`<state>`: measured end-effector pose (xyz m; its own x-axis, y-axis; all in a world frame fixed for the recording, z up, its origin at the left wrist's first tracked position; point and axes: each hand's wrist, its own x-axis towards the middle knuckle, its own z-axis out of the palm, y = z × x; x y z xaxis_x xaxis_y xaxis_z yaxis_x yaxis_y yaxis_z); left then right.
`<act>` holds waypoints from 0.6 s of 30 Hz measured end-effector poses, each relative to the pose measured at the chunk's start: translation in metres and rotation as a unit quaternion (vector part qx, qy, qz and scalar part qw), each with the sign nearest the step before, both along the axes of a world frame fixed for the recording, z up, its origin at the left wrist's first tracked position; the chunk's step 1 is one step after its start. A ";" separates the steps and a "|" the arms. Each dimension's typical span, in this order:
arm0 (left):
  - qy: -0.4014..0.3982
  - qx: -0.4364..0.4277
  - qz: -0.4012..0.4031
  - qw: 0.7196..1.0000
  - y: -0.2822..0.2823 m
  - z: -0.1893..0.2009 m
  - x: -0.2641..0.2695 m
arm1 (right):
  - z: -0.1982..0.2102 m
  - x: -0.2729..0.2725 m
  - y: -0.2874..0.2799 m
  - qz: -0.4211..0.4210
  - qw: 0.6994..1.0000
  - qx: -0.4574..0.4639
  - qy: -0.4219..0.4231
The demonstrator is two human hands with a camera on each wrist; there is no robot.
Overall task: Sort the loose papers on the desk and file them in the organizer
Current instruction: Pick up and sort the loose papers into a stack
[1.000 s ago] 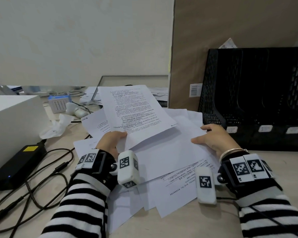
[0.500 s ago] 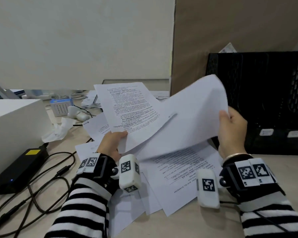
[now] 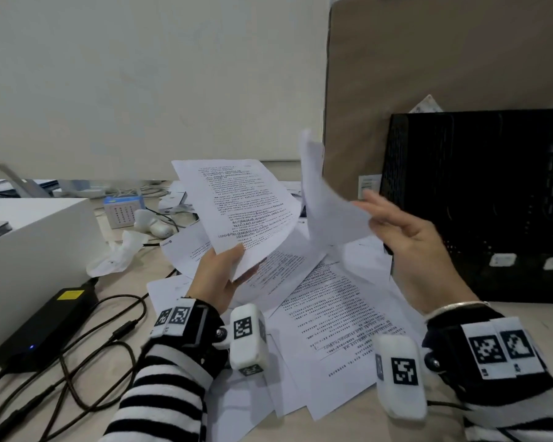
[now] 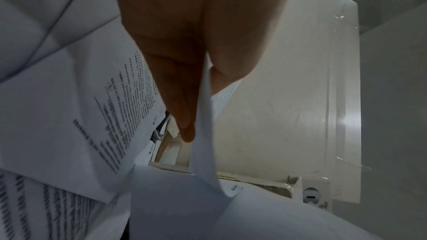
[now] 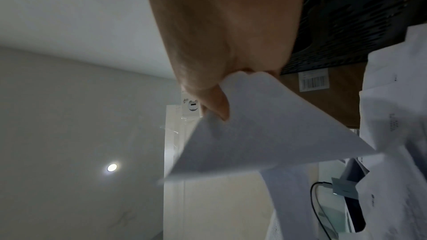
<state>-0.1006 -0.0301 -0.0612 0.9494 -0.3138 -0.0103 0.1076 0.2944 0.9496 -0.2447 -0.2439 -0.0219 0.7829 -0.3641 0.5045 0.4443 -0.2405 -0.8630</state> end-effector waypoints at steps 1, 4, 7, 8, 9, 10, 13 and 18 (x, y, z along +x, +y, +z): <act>-0.004 -0.001 -0.008 1.000 0.000 0.000 -0.001 | -0.001 0.000 0.001 0.024 0.998 -0.011 0.050; 0.004 -0.025 -0.004 1.000 0.001 -0.001 0.005 | -0.005 -0.002 0.005 0.089 0.982 -0.053 0.160; -0.008 0.002 0.052 0.999 0.010 -0.010 0.022 | -0.010 -0.002 0.004 0.100 0.961 -0.078 0.245; 0.015 0.018 0.014 1.000 0.012 -0.011 0.029 | -0.011 0.000 0.002 0.090 0.956 -0.071 0.268; -0.011 0.103 0.041 0.994 0.017 -0.022 0.036 | -0.013 0.002 -0.001 0.070 0.953 -0.059 0.288; -0.042 0.161 0.066 0.984 0.019 -0.027 0.037 | -0.014 0.003 -0.003 0.045 0.950 -0.042 0.305; 0.003 0.048 0.077 0.996 0.021 -0.020 0.035 | -0.020 0.008 -0.013 -0.005 0.941 0.052 0.333; 0.090 -0.017 0.109 0.990 0.020 -0.010 0.020 | -0.025 0.012 -0.022 -0.013 0.914 0.302 0.270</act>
